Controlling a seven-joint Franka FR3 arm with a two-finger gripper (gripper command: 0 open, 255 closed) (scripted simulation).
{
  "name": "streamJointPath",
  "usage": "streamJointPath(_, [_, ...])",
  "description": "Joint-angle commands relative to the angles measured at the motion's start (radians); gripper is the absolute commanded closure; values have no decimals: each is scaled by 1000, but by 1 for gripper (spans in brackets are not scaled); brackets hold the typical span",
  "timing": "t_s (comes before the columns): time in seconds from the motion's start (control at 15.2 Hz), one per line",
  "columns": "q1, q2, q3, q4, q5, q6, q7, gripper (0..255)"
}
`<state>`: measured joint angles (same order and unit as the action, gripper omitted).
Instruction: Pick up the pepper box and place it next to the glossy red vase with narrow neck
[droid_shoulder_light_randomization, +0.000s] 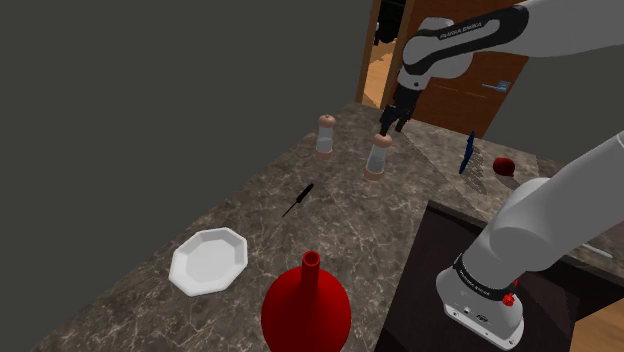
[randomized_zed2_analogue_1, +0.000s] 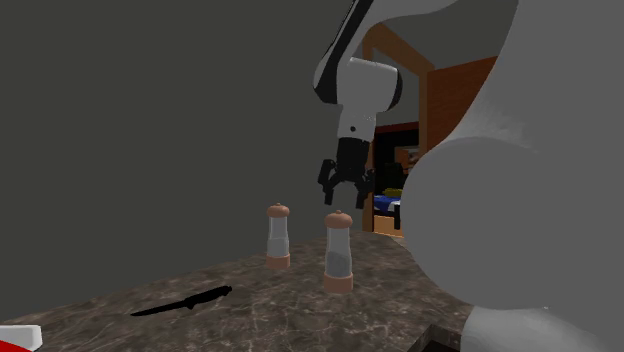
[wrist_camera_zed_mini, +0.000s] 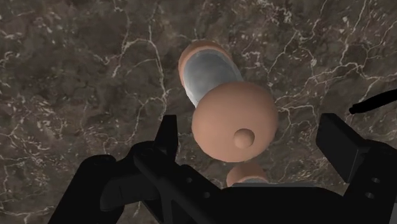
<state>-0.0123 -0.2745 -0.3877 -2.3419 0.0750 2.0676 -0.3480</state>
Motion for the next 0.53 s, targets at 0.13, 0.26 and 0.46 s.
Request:
streamJointPath(0.13, [5,28,-6,-28,16,55,-15,0])
streamJointPath(0.26, [8,41,-7,-44,23,83,-20,0])
streamJointPath(0.46, [10,51,-8,-57,29,105,-25,0])
